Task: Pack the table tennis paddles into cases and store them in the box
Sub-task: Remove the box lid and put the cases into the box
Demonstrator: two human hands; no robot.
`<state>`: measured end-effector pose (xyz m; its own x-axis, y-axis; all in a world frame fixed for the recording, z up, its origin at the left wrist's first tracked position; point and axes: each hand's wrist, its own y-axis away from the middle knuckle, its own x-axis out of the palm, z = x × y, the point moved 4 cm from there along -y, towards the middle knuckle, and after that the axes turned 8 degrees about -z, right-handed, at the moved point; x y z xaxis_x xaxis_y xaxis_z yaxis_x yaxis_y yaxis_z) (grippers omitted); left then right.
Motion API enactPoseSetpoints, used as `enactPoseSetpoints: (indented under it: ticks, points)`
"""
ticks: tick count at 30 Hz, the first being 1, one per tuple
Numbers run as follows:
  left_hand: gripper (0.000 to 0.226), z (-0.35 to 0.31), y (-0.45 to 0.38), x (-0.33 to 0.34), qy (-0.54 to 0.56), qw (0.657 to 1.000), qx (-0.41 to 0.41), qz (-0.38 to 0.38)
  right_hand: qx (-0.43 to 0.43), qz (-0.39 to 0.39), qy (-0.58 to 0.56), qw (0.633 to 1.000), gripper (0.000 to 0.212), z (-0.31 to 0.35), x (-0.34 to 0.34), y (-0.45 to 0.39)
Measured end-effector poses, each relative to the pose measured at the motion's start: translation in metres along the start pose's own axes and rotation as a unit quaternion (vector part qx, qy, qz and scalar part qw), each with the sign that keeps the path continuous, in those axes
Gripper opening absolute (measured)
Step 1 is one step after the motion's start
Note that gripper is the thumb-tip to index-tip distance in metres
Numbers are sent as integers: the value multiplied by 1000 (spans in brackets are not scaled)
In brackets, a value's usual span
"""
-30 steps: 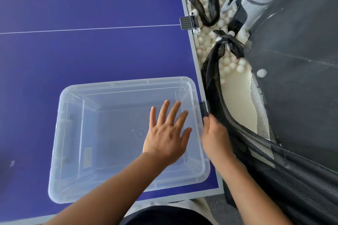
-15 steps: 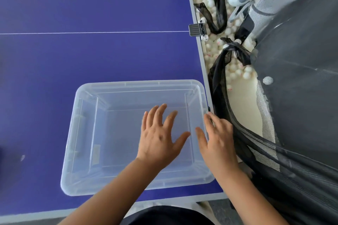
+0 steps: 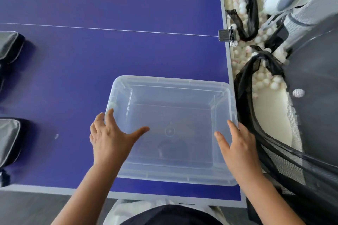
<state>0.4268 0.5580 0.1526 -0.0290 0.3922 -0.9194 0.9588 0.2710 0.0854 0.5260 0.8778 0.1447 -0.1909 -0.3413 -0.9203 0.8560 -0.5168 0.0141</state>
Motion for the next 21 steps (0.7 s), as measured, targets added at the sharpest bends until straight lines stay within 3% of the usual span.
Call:
enactPoseSetpoints:
  ticks: [21]
  points:
    - [121,4,4,-21,65,998,0,-18,17,-47,-83,995,66,20,-18,6]
